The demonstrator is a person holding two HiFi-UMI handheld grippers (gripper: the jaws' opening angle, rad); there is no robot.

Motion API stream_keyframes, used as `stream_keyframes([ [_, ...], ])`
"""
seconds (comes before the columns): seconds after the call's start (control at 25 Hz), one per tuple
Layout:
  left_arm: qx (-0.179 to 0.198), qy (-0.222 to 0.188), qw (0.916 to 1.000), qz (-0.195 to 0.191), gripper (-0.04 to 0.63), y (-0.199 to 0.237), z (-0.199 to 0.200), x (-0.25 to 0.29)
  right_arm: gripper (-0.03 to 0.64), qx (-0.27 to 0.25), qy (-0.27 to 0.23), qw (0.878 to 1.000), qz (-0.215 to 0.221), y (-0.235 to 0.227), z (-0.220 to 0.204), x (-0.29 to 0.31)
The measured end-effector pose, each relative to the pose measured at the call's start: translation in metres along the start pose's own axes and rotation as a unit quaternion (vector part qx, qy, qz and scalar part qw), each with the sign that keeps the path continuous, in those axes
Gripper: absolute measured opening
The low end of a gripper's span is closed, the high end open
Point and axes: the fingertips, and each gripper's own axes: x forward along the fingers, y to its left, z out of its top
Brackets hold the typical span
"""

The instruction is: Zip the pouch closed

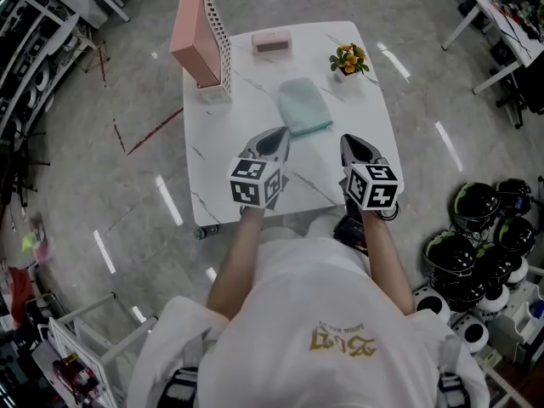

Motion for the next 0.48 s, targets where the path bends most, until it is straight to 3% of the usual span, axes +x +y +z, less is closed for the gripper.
stream_keyframes([
  [0.48,0.001,-0.002,1.0,-0.003,0.017,0.0,0.0011,0.0033,0.012,0.012,-0.002,1.0,0.006,-0.0051,-0.0006,0.0007],
])
